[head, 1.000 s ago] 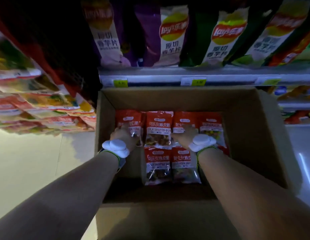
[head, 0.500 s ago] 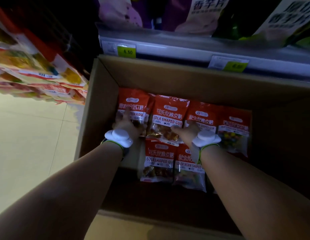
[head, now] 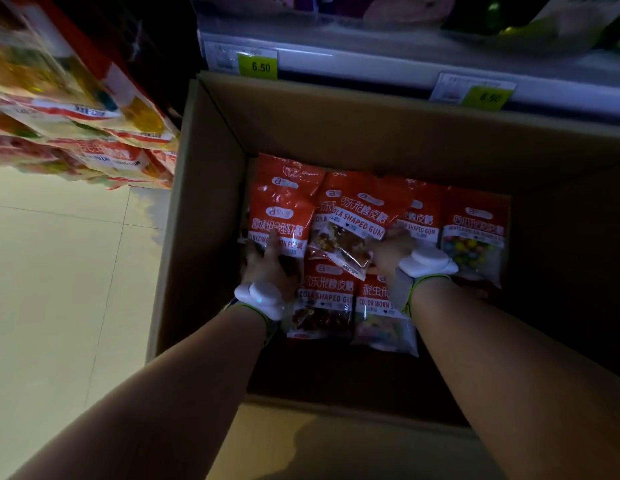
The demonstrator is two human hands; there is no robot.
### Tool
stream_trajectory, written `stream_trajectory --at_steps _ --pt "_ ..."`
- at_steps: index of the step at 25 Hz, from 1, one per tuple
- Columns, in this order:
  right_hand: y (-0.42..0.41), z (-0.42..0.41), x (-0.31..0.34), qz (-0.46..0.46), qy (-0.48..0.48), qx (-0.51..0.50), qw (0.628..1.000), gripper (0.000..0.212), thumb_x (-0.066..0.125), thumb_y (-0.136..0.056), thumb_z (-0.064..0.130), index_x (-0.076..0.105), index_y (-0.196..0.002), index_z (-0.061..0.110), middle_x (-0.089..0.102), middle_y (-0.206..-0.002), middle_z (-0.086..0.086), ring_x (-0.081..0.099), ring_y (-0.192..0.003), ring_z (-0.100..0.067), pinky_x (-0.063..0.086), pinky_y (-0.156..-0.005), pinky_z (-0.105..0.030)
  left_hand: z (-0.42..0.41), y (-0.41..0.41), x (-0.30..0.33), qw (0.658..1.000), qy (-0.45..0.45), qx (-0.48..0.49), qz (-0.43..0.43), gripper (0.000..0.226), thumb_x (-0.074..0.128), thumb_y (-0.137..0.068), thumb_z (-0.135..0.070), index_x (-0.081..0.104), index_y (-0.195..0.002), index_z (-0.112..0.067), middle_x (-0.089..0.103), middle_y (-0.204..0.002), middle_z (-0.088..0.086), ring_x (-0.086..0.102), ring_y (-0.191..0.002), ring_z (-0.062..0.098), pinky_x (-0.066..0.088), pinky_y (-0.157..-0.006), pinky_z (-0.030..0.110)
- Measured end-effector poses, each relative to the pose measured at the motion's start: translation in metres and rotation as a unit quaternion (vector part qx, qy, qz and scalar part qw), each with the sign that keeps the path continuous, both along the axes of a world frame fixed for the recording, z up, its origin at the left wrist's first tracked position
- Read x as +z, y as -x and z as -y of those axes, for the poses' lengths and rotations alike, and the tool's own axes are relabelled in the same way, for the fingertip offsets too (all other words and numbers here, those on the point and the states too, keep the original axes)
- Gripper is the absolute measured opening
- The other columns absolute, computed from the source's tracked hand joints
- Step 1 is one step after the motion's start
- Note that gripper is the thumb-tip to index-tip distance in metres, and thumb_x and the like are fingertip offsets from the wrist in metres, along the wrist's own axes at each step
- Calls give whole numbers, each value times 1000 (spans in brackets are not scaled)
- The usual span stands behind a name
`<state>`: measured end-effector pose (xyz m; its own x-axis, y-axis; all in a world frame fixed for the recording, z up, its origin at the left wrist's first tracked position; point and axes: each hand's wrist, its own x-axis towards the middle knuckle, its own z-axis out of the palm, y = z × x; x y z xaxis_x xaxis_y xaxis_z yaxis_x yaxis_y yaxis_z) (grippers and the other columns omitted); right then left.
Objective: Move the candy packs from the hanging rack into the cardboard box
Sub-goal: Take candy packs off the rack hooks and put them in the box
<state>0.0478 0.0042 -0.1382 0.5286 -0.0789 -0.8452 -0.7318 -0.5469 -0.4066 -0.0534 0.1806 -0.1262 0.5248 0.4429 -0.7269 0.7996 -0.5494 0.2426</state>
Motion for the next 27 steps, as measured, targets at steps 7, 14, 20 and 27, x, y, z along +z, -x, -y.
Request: stream_trajectory --at_steps 7,14,20,27 --pt "16 29 55 34 34 -50 998 40 58 -87 11 52 -124 -3 58 -123 -25 60 -110 -40 53 -88 -46 0 27 27 985 151 -71 -30 66 48 -93 -45 33 -149 -12 41 -150 6 37 -140 29 29 -115 33" --pt "53 -2 104 11 -65 -100 993 37 61 -88 9 55 -124 5 60 -125 -18 60 -113 -35 52 -87 -41 -9 -2 96 967 211 82 115 50 64 -86 -48 63 -122 -13 65 -120 1 61 -110 23 40 -103 27" --pt "76 -51 106 31 -163 -103 981 35 60 -87 -3 55 -122 -6 59 -125 -24 58 -113 -36 42 -104 -49 -33 -11 102 943 288 130 107 69 86 -59 -53 68 -114 -16 73 -111 4 69 -101 25 50 -99 45" --pt "98 -70 64 -13 -62 8 998 33 66 -86 24 65 -118 17 65 -121 -5 60 -113 -19 45 -94 -30 -57 -39 84 989 8 -110 100 62 74 -80 -44 55 -129 -12 63 -126 9 60 -114 32 47 -93 33"
